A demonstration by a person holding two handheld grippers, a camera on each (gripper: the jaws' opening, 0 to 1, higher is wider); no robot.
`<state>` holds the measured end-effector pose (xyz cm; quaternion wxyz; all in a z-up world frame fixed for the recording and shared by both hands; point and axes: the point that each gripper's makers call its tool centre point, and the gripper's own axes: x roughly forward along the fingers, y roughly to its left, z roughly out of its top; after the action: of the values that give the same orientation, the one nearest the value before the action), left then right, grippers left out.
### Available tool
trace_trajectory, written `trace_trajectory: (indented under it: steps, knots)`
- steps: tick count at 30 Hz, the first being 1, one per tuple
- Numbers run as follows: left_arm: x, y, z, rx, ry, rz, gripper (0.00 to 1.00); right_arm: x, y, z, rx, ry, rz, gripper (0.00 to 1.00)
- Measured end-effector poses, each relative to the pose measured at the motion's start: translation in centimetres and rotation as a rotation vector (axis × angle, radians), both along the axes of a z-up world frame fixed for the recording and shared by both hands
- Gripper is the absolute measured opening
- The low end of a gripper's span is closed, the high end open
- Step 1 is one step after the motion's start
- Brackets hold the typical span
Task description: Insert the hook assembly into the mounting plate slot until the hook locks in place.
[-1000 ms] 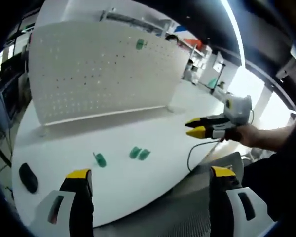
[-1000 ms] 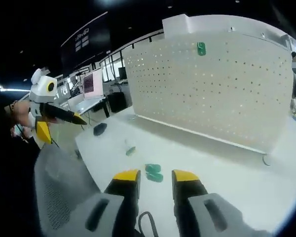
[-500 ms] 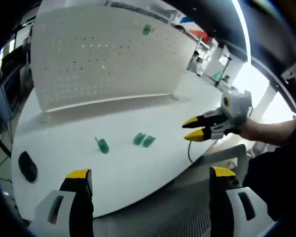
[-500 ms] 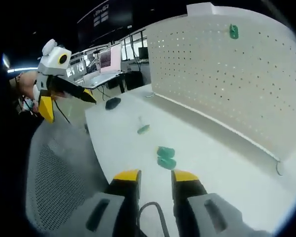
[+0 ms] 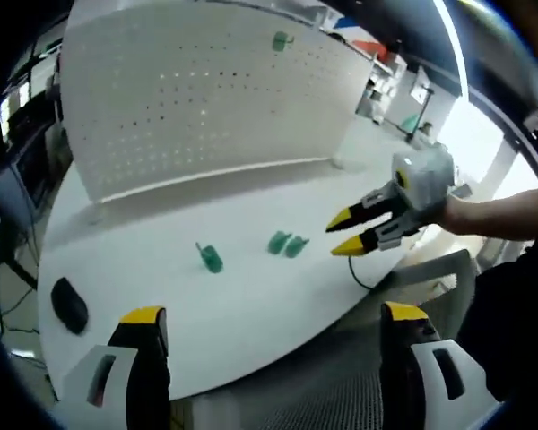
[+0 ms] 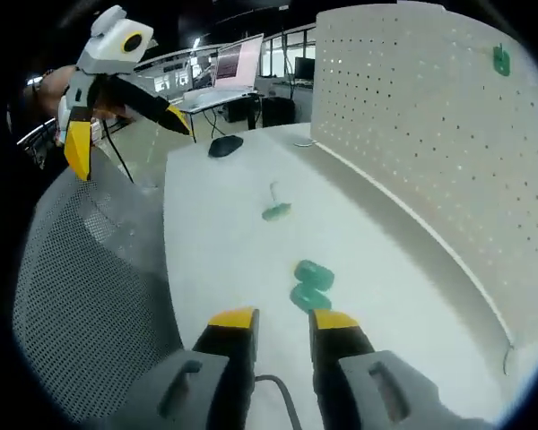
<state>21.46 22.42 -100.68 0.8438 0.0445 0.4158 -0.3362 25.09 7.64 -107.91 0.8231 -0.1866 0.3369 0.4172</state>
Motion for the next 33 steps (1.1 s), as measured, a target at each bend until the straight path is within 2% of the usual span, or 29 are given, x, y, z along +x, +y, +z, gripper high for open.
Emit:
trace_trajectory:
  steps: [4, 9, 11, 13, 15, 20, 23, 26, 30, 33]
  knots:
    - [0.0, 0.2, -0.6, -0.01, 0.021, 0.016, 1.0, 1.0, 0.6, -0.6, -0.049, -0.002, 0.075, 0.2]
    - [-0.2, 0.4, -1.4, 0.002, 0.039, 0.016, 1.0, 2.1, 1.0, -1.9, -0.094, 0.023, 0.127, 0.19]
    - [-0.2, 0.5, -1.5, 0.0, 0.047, 0.018, 1.0, 2.7, 1.0, -2.2, -0.163, -0.024, 0.19, 0.18]
    - [-0.2, 0.6, -1.6, 0.002, 0.052, 0.021, 1.0, 2.5, 1.3, -2.6, -0.206, -0.045, 0.253, 0.14]
    - [-0.1, 0.8, -1.5, 0.002, 0.051, 0.026, 1.0, 2.5, 1.6, -3.2, -0.204, -0.023, 0.257, 0.13]
    - [0.3, 1.2, -1.4, -0.004, 0.05, 0.041, 1.0, 2.8, 1.6, -3.8, -0.244, -0.019, 0.29, 0.11]
    - [0.2, 1.2, -1.5, -0.008, 0.054, 0.045, 1.0, 2.8, 1.5, -4.3, -0.243, 0.02, 0.292, 0.09]
    - [0.1, 1.2, -1.6, -0.01, 0.059, 0.048, 1.0, 2.7, 1.5, -4.4, -0.255, 0.016, 0.315, 0.06]
    - [0.1, 1.2, -1.7, -0.017, 0.065, 0.049, 1.0, 2.9, 1.7, -4.4, -0.243, 0.038, 0.297, 0.01]
    - [0.1, 1.1, -1.6, -0.019, 0.062, 0.05, 1.0, 2.9, 1.7, -4.5, -0.227, 0.06, 0.265, 0.01]
